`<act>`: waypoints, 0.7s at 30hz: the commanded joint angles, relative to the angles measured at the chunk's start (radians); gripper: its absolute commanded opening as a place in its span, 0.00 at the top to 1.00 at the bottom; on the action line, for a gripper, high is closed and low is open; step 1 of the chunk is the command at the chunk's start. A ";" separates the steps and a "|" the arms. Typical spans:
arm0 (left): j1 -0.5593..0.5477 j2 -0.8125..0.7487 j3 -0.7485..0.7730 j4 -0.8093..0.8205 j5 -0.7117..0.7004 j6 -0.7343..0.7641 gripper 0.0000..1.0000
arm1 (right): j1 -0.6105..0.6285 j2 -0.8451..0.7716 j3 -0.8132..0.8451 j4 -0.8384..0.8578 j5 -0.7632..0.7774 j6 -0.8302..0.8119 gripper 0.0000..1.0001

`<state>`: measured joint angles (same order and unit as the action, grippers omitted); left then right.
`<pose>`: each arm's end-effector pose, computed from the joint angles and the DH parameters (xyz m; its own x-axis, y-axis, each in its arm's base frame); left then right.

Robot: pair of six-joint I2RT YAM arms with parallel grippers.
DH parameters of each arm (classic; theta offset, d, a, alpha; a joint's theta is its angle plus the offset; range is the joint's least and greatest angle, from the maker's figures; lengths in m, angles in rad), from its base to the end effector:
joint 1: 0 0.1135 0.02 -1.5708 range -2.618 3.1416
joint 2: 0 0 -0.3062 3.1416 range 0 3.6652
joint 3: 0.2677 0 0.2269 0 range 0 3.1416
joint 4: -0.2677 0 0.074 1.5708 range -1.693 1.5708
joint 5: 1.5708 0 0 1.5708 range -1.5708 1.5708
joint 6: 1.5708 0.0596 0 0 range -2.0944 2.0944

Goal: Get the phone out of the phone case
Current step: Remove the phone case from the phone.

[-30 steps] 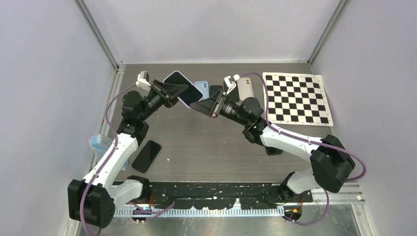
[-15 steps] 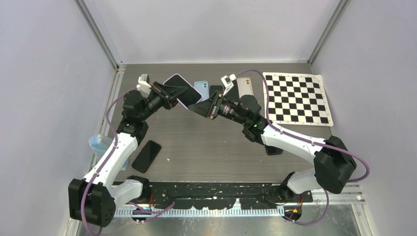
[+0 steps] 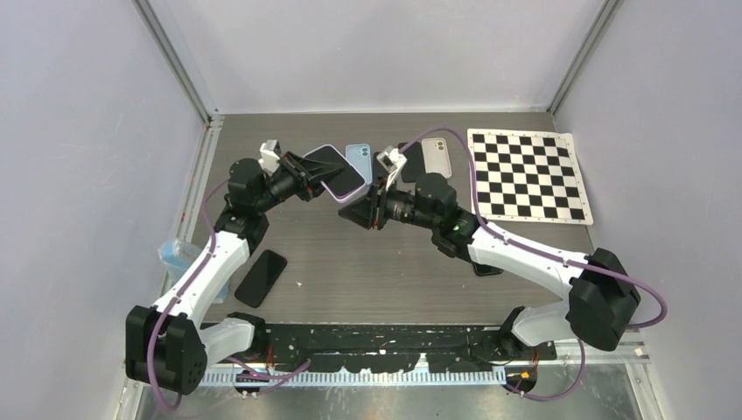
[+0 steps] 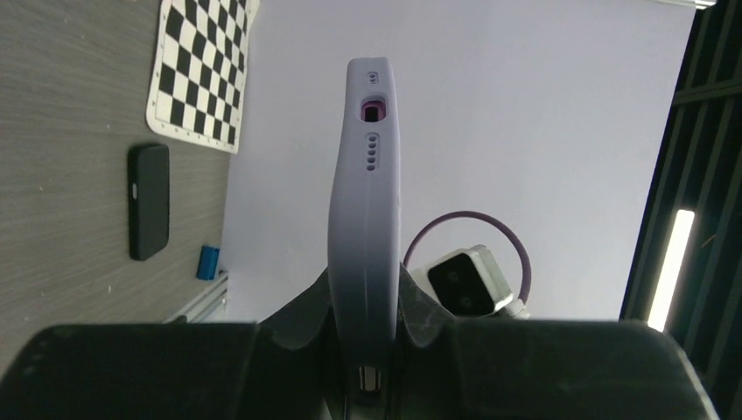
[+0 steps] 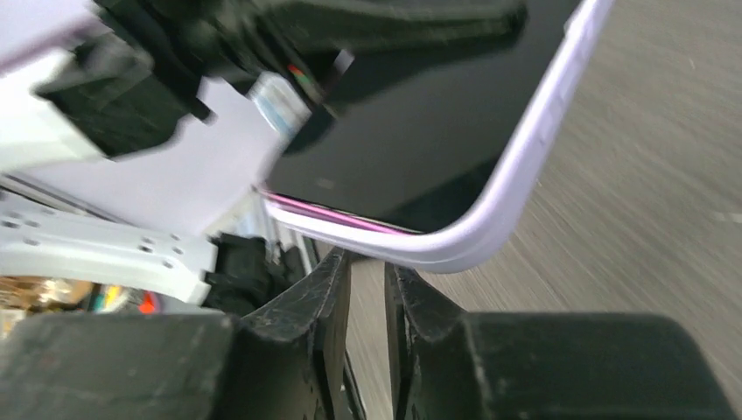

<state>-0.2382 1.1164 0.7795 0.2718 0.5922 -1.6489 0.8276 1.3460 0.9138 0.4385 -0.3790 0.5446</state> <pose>0.2207 -0.0878 0.3649 -0.7299 -0.6740 0.1141 -0.1205 -0.0373 -0.9920 0.1901 0.2395 0.3757 -0.4804 0.1885 -0.8565 -0.8014 0.3023 0.5161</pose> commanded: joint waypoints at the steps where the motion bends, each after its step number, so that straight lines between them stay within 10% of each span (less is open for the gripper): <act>1: -0.022 -0.019 0.050 0.058 0.067 -0.051 1.00 | 0.017 0.003 0.011 -0.189 0.115 -0.175 0.81; 6: -0.014 -0.001 0.049 0.065 0.061 -0.001 1.00 | 0.019 -0.034 0.005 -0.225 0.163 -0.155 0.81; 14: 0.041 0.048 0.083 0.051 0.110 0.233 1.00 | 0.014 -0.206 -0.071 -0.256 0.113 -0.123 0.40; 21: 0.046 0.099 0.259 -0.355 0.301 0.720 1.00 | 0.007 -0.292 -0.050 -0.377 -0.013 -0.046 0.27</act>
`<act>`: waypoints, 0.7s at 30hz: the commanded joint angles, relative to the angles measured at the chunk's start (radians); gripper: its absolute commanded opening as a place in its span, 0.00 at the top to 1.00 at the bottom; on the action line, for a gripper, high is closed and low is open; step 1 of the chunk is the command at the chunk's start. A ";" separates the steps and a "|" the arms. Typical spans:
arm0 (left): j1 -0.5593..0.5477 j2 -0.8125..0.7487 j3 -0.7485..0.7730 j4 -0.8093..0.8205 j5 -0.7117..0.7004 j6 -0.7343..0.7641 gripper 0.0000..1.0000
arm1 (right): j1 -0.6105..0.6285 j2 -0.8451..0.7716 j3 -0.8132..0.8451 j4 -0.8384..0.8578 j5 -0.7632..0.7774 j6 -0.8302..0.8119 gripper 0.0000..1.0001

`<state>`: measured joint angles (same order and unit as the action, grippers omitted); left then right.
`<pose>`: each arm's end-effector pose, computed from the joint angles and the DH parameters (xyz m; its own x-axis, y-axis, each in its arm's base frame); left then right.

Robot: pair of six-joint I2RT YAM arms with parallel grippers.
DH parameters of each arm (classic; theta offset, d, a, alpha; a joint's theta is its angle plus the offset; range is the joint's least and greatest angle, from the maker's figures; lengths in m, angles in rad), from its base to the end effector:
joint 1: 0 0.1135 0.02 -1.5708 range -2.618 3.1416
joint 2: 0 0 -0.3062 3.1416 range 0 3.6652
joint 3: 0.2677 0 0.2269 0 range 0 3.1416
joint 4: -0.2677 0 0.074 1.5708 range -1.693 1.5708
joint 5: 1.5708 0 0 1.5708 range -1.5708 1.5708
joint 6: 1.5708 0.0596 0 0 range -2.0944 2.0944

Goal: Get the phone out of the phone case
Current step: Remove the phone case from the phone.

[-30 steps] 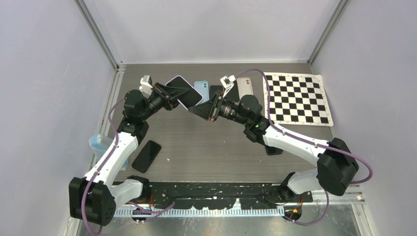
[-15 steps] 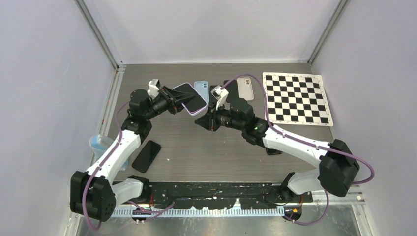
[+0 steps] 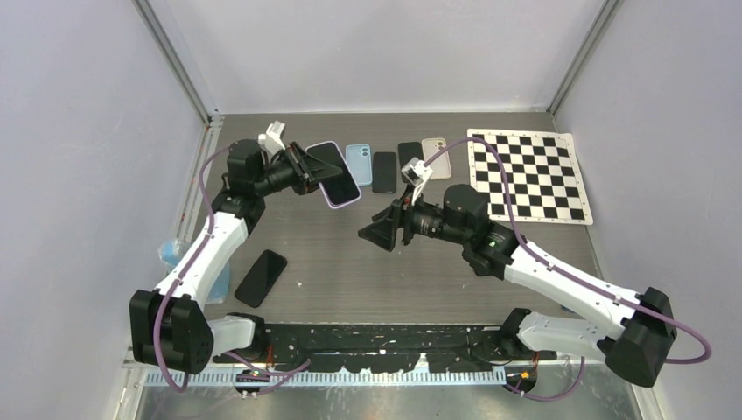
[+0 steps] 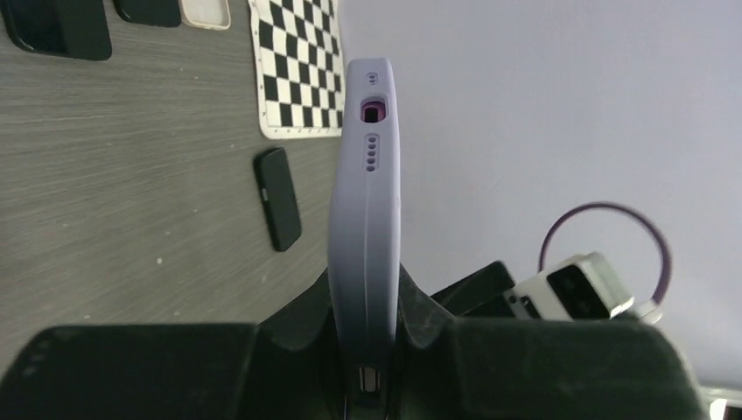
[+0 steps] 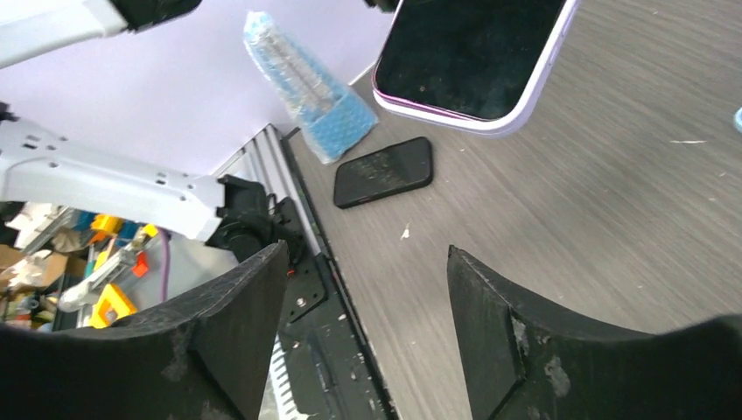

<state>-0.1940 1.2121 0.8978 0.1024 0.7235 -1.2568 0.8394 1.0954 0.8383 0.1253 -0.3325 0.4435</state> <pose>0.2428 -0.0879 0.3647 -0.8052 -0.5683 -0.1695 0.0445 0.2272 -0.9728 0.1431 0.1886 0.3710 -0.4739 0.0792 -0.8770 -0.7930 0.3947 0.4641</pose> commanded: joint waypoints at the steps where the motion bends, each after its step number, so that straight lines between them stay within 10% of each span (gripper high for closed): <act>1: 0.002 0.006 0.162 -0.229 0.201 0.379 1.00 | -0.006 -0.042 0.036 -0.123 -0.051 0.064 0.25; 8: 0.002 -0.034 0.182 -0.364 0.376 0.638 1.00 | -0.017 0.055 0.164 -0.257 -0.062 0.169 0.22; 21: 0.002 -0.074 0.149 -0.269 0.478 0.625 1.00 | -0.017 0.200 0.214 -0.130 -0.209 0.242 0.56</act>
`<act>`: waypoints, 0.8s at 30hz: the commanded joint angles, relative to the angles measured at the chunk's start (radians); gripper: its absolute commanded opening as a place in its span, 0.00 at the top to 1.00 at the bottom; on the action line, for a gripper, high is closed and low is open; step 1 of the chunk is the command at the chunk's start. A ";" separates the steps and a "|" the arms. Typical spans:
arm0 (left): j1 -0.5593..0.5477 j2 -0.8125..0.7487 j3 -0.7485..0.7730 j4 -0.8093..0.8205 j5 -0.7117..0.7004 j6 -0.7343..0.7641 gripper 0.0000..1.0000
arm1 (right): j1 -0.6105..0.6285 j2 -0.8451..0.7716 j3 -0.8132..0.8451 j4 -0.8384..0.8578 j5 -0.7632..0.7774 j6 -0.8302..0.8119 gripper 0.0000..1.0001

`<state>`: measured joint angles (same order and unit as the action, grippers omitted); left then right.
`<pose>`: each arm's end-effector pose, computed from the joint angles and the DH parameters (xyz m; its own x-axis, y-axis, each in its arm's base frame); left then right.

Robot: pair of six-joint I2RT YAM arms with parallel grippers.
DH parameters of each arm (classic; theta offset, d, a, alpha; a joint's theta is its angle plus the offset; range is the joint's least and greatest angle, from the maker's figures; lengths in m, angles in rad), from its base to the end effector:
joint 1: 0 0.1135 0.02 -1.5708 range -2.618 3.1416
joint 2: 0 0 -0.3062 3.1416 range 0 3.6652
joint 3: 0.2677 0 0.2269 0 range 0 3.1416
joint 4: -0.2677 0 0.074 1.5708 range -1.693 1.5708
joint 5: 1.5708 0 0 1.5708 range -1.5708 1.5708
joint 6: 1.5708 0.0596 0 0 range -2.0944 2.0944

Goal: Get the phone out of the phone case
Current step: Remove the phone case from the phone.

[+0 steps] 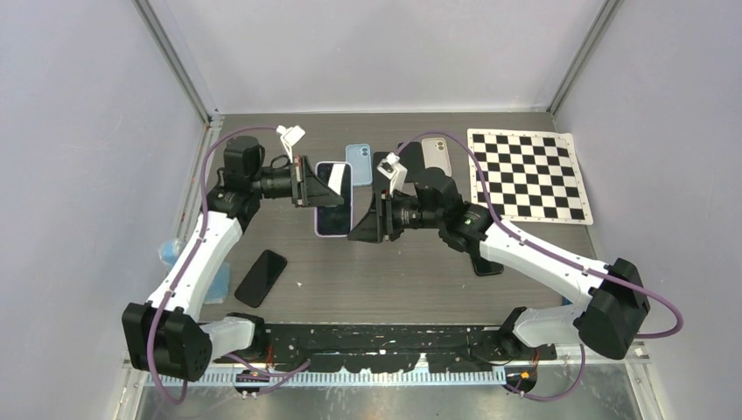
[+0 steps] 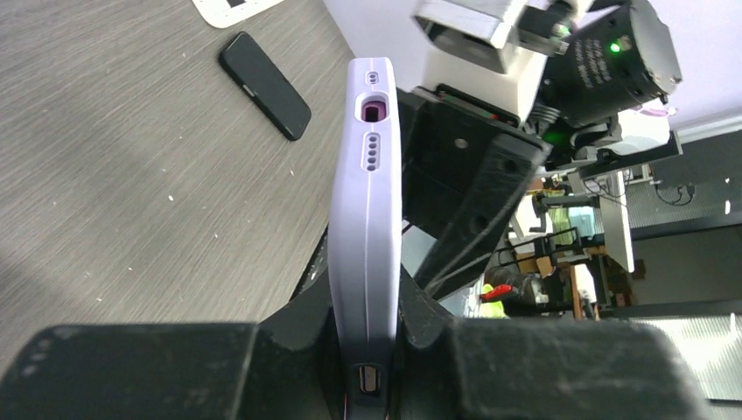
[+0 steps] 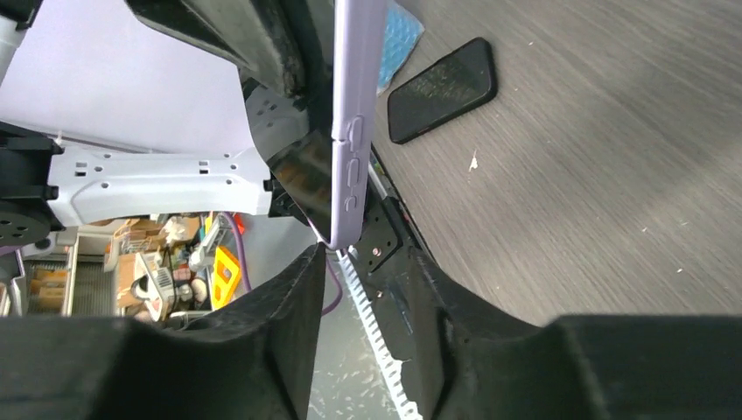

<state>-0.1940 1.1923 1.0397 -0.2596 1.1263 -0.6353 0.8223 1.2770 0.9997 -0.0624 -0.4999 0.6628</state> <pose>0.2090 -0.0959 0.3842 -0.8473 -0.0936 -0.5228 0.4868 0.2571 -0.8348 0.1678 0.2226 0.3623 -0.7637 -0.0287 -0.6449 -0.6098 0.3600 0.7061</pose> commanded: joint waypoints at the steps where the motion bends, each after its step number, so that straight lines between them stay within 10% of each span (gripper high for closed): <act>1: 0.002 -0.062 0.006 0.095 0.075 0.002 1.00 | 0.001 0.023 0.055 0.058 -0.046 0.021 0.62; 7: 0.002 -0.103 -0.009 0.110 0.068 0.006 1.00 | 0.000 0.039 0.058 0.099 -0.092 0.030 0.72; 15: 0.002 -0.095 -0.035 0.198 0.056 -0.098 1.00 | -0.002 0.044 0.070 0.123 -0.110 0.012 0.56; 24: 0.002 -0.046 -0.072 0.298 0.035 -0.340 1.00 | -0.002 0.094 0.067 0.138 -0.235 -0.108 0.88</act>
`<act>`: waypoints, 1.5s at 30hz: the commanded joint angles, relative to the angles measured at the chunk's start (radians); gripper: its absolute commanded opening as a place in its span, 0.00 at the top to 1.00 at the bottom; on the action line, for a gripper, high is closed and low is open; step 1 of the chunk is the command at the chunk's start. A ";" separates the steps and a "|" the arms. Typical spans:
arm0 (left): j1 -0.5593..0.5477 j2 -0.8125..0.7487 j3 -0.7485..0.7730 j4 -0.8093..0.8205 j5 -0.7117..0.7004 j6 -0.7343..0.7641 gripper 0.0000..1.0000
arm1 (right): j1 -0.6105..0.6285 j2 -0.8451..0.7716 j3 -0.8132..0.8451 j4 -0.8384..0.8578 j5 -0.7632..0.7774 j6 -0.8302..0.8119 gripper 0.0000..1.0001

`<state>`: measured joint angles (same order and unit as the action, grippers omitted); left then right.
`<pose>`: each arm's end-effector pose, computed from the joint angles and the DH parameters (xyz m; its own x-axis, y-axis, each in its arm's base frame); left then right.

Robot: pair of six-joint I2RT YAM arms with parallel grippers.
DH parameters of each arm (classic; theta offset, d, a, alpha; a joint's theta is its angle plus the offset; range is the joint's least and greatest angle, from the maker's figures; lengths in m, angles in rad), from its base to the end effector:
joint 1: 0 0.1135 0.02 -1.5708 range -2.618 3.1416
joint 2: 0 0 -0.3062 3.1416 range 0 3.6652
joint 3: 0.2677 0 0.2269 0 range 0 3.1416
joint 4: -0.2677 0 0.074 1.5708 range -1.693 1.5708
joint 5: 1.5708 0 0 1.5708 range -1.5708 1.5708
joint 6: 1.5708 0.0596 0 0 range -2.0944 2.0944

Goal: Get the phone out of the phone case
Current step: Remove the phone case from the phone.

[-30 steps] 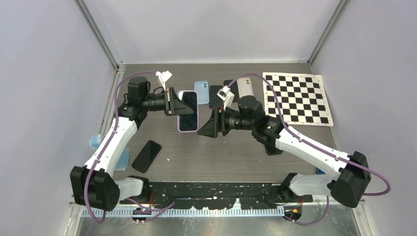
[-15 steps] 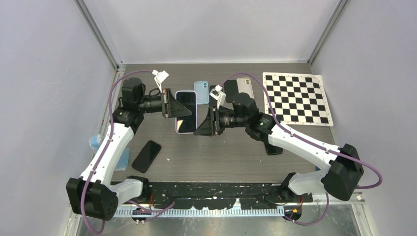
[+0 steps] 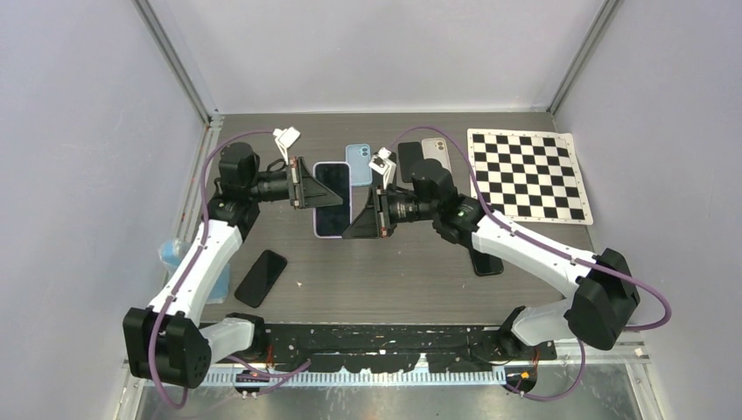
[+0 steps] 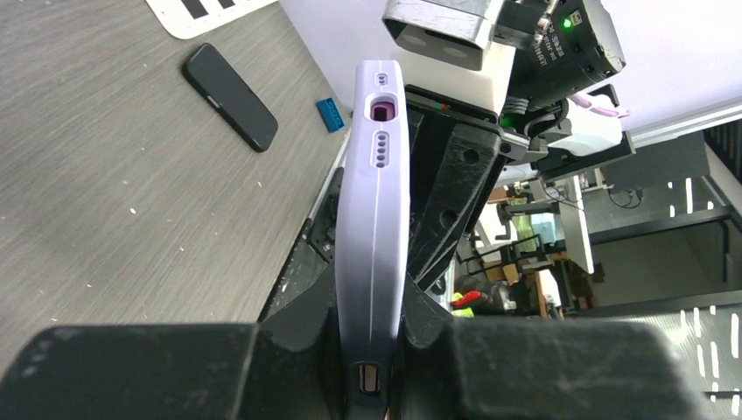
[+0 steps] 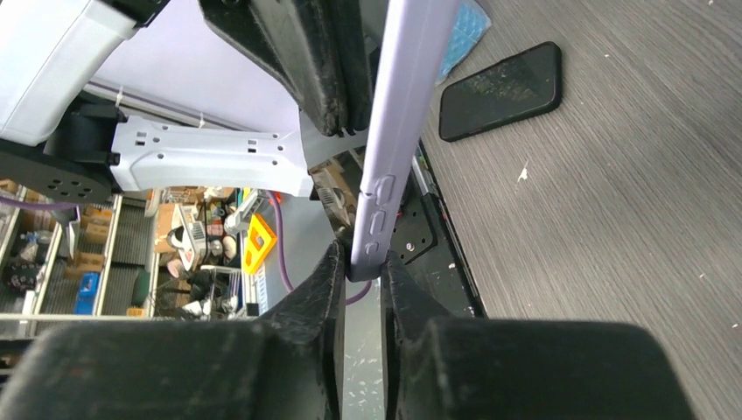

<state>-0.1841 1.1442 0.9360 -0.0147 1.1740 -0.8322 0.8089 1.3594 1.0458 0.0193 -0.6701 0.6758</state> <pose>0.2007 -0.0933 0.3843 -0.8525 -0.1319 -0.5058 0.4823 0.1748 -0.8584 0.1789 0.2411 0.3675 -0.7676 -0.0943 -0.6340 -0.6373 0.2179 0.7392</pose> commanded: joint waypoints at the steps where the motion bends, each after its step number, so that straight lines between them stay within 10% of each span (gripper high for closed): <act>1: -0.008 0.009 0.043 0.024 -0.023 -0.166 1.00 | 0.012 0.007 0.015 0.058 -0.079 -0.142 0.89; 12: -0.019 0.044 -0.093 0.329 -0.104 -0.630 1.00 | 0.013 -0.013 0.034 -0.009 -0.238 -0.423 0.90; 33: -0.022 0.036 -0.097 0.390 -0.128 -0.635 1.00 | 0.011 -0.006 0.006 0.021 -0.141 -0.385 0.90; 37: 0.000 0.045 -0.073 0.398 -0.095 -0.563 1.00 | -0.011 -0.047 -0.040 0.063 -0.109 -0.301 0.75; 41: 0.009 0.039 -0.028 0.348 -0.030 -0.398 1.00 | -0.041 -0.107 -0.141 0.221 -0.124 -0.157 0.34; 45: 0.010 -0.001 0.021 0.184 -0.029 -0.191 1.00 | -0.046 -0.107 -0.179 0.345 -0.165 0.023 0.27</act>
<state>-0.1806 1.2037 0.8635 0.2390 1.0973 -1.2537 0.7662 1.2842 0.8875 0.1524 -0.8059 0.4969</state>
